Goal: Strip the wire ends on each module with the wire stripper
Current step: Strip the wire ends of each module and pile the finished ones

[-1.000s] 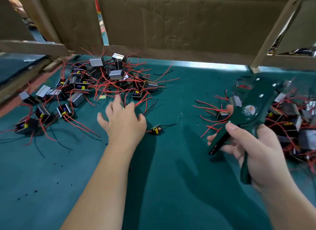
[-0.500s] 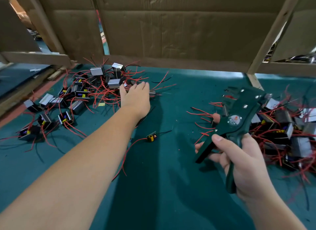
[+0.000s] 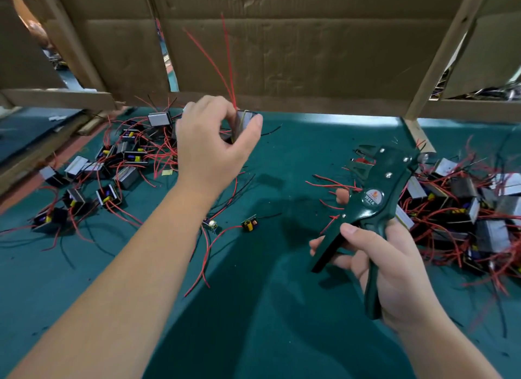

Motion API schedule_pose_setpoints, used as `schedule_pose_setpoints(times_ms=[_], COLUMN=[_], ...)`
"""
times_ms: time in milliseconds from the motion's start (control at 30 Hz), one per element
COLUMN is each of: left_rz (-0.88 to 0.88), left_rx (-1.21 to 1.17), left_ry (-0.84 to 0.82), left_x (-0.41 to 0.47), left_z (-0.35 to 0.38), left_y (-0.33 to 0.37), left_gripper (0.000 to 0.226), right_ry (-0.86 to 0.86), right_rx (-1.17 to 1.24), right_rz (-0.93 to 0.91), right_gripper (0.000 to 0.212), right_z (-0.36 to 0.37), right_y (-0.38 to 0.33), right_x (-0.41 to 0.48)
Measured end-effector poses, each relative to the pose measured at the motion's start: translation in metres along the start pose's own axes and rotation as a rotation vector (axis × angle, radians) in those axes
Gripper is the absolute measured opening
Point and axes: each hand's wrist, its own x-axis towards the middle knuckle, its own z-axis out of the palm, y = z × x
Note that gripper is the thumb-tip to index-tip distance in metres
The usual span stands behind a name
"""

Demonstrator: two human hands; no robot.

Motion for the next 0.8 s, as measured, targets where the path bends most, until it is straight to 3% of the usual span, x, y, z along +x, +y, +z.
schedule_pose_setpoints(times_ms=[67, 133, 233, 367, 500, 633, 700, 800], left_rz=[-0.04, -0.058, -0.103, -0.215, -0.521, -0.669, -0.76, -1.006], left_rx=[-0.185, -0.177, -0.275, -0.396, -0.723, -0.82, -0.884, -1.268], left_ry=[-0.157, -0.323, -0.418, -0.411, -0.473, -0.476, -0.474, -0.447], left_x=[0.002, 0.0, -0.008, -0.025, -0.048, -0.066, -0.069, -0.068], left_z=[-0.018, -0.031, -0.043, -0.038, -0.017, -0.006, -0.004, -0.005], left_y=[0.008, 0.009, 0.011, 0.015, 0.019, 0.021, 0.022, 0.024], left_gripper=[0.035, 0.029, 0.031, 0.051, 0.064, 0.034, 0.031, 0.025], right_ry=[-0.012, -0.017, -0.027, -0.061, -0.129, -0.154, -0.173, -0.194], right_rx=[0.018, 0.022, 0.037, 0.067, 0.141, 0.176, 0.215, 0.303], right_rz=[0.013, 0.022, 0.039, 0.086, 0.155, 0.192, 0.225, 0.281], right_gripper=[0.027, 0.029, 0.037, 0.043, 0.055, 0.056, 0.06, 0.084], right_z=[-0.001, -0.001, 0.0, 0.001, 0.003, 0.003, 0.004, 0.007], right_y=[0.001, 0.002, 0.002, 0.001, 0.0, 0.0, -0.002, -0.004], right_x=[0.001, 0.001, 0.0, 0.0, 0.0, 0.001, 0.002, 0.002])
